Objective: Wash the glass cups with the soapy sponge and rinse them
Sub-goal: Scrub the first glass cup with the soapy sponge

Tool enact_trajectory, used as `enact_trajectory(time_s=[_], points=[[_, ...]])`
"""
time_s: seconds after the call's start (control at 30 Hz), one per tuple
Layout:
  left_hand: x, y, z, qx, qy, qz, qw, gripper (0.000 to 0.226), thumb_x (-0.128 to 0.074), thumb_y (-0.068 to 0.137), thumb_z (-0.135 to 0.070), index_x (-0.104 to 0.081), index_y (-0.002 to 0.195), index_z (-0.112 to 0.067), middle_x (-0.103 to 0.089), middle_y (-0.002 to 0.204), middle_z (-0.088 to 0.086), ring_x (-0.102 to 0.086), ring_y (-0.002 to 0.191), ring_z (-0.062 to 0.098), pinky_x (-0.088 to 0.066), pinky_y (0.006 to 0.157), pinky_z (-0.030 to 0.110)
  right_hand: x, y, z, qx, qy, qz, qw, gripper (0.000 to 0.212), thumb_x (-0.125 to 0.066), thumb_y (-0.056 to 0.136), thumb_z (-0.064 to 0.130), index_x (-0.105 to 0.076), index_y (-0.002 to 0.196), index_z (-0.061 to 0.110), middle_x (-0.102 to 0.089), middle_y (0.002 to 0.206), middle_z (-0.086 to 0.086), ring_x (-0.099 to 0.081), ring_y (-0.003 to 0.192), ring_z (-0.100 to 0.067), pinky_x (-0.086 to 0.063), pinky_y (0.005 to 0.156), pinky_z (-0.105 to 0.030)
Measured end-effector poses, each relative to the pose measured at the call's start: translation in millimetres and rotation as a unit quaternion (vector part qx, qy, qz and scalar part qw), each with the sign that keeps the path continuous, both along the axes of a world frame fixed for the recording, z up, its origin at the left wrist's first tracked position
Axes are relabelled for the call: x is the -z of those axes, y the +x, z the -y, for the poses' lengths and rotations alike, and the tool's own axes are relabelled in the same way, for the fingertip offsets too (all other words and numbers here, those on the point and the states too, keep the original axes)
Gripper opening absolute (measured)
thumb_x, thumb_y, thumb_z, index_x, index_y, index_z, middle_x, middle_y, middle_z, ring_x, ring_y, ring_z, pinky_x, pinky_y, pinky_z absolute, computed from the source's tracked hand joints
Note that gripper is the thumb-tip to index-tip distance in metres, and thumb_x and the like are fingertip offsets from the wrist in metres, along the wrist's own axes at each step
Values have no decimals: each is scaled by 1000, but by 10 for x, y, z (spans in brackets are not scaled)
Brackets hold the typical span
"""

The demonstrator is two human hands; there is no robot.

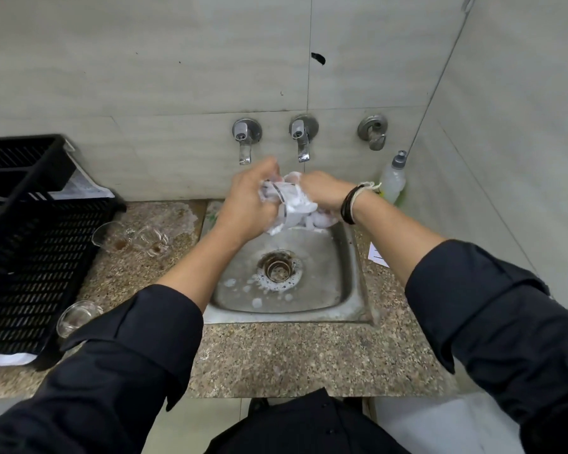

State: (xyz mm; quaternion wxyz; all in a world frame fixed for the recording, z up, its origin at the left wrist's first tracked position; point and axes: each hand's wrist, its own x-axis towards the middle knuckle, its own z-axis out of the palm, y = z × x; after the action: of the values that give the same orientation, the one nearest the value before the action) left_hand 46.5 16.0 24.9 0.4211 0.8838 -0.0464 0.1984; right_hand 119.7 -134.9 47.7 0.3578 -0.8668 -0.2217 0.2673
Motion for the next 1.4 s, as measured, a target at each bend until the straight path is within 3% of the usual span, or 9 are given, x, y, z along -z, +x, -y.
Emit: enact_trajectory(time_s=[0.23,0.4,0.53,0.73,0.87,1.03,1.17,1.3,1.4], points=[[30,50,-133,69,231,128,962,44,-50,61,14,-37,87,-19,-36,81,2,-34,64,20,-34,53,30,-30,220,-113,-24,-53,-189,980,29,-36,102,32,-55,86,17,-50,75,-8,-46,63,-21,-34,58,-34],[199,10,-254,55,329,103,937,56,-69,61,12,-37,96,-18,-33,92,3,-48,52,37,-46,39,39,-177,136,-245,-87,-175,14,981,36,-33,105,34,-64,102,17,-65,104,-7,-58,95,-26,-44,88,-40],[319,-51,-232,59,341,87,934,60,-70,56,15,-36,93,-18,-46,87,14,-47,48,38,-43,36,37,-80,66,-324,-128,-263,86,952,38,-31,106,31,-59,125,14,-62,126,-14,-58,109,-32,-43,93,-39],[580,41,-296,-40,231,9,972,34,-67,71,11,-56,94,-12,-50,85,6,-52,63,32,-47,54,39,219,102,-251,-45,-217,110,969,44,-32,104,34,-64,119,9,-62,128,-20,-56,103,-32,-37,83,-32],[793,1,-395,-123,112,-51,985,22,-55,76,9,-50,85,-11,-54,84,8,-53,75,31,-45,62,40,303,128,-65,-4,-134,68,989,44,-28,107,38,-60,108,7,-64,108,-21,-59,97,-34,-41,81,-37],[1054,76,-337,-183,32,-180,966,18,-55,86,3,-47,82,-13,-56,73,4,-49,61,18,-32,44,27,689,142,149,112,-10,-185,976,52,-40,93,68,-60,86,21,-64,72,-7,-54,52,-23,-34,47,-22],[1270,167,-221,-193,-51,-254,946,23,-58,84,-2,-41,78,-17,-55,75,6,-51,66,24,-44,53,36,1121,111,415,210,93,-359,905,15,-57,87,15,-61,100,8,-58,113,-19,-67,83,-31,-58,56,-33],[1415,268,-64,-190,-143,-300,924,17,-59,85,3,-49,86,-12,-61,89,10,-62,80,30,-60,58,41,1533,196,719,320,101,-286,898,26,-65,81,10,-58,106,11,-56,125,-10,-61,108,-28,-60,79,-54],[1529,364,38,-197,-205,-325,902,24,-57,87,7,-58,108,-5,-64,109,14,-67,91,33,-63,58,43,1687,282,1024,391,29,-173,904,28,-58,90,17,-66,116,18,-63,118,-8,-63,102,-28,-62,71,-44]])
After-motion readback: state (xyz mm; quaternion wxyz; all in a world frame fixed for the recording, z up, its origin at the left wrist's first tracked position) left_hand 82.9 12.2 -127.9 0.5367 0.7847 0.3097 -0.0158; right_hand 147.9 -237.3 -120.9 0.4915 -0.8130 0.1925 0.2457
